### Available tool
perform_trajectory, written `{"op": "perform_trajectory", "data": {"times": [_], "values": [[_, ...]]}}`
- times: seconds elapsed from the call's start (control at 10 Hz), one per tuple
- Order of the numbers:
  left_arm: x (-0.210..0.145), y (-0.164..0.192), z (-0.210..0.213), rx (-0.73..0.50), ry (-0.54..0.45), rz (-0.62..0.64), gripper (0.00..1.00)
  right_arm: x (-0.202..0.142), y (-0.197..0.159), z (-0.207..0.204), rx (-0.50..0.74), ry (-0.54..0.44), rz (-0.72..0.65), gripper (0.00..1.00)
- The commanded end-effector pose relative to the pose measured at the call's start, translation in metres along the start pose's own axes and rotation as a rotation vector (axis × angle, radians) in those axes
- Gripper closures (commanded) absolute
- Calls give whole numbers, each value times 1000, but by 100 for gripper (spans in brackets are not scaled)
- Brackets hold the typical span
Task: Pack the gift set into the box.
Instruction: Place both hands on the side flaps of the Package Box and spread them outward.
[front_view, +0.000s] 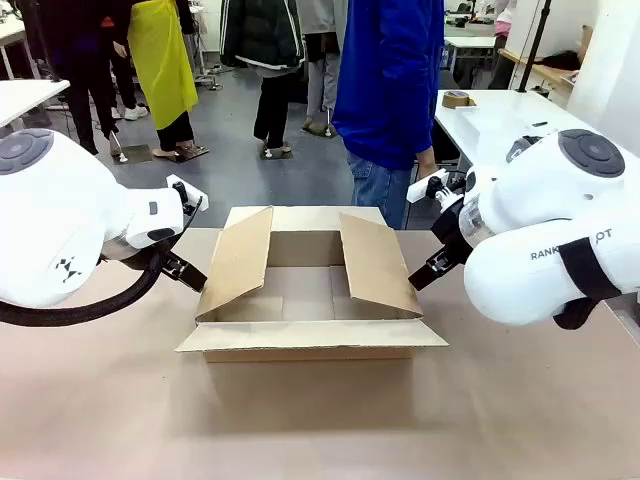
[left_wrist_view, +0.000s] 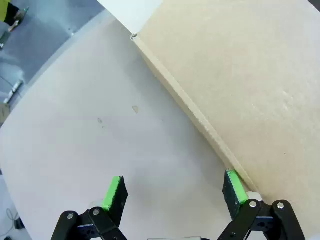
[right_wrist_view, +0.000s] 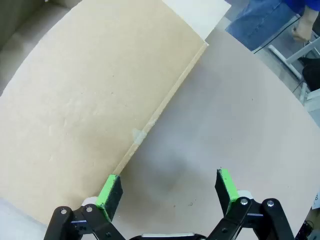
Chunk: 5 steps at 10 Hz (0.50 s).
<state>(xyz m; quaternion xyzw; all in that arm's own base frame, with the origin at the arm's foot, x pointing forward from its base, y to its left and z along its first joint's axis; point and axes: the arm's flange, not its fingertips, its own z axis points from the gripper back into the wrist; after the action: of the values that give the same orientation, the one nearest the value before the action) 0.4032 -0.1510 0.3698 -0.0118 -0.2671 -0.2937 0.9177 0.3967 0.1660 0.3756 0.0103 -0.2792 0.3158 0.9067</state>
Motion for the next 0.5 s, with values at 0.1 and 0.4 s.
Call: {"op": "perform_trajectory", "data": {"times": [0.1,0.4], "values": [[0,0,0,0,-1,-1,0,0,0,0,0,0,0,0],[0,0,0,0,-1,-1,0,0,0,0,0,0,0,0]]}}
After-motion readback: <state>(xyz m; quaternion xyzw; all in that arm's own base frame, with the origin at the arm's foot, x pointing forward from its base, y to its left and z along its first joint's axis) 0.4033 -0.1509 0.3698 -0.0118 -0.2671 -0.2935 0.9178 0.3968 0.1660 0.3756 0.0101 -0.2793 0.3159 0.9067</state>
